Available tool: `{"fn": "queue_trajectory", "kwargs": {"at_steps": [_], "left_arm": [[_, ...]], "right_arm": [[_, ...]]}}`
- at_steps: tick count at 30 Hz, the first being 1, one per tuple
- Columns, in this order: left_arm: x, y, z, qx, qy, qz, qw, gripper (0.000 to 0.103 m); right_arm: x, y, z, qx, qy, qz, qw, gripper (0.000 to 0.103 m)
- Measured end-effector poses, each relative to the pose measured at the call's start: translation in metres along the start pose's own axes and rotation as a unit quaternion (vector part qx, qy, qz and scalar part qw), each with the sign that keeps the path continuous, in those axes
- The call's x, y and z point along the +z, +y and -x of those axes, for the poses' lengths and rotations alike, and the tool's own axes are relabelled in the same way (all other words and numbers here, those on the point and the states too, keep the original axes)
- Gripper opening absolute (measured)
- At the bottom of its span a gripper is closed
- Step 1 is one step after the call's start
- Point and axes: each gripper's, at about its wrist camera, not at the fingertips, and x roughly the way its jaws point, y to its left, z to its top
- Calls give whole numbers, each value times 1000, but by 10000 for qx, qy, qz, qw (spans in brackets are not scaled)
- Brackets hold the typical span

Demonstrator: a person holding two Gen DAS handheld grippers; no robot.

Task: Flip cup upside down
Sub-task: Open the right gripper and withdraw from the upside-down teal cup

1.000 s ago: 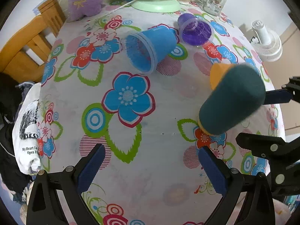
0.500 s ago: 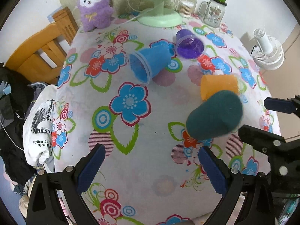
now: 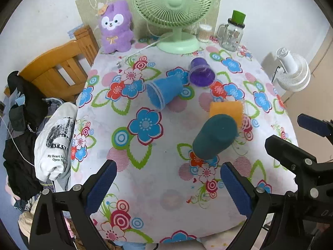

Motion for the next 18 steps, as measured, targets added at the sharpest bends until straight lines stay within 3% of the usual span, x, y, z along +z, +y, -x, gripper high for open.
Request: {"fn": "queue_trajectory", "kwargs": {"at_steps": [18], "left_arm": [[-11, -22, 56, -132, -543, 198, 9982, 102]], "right_arm": [[-27, -20, 72, -494, -923, -498, 9933, 97]]}}
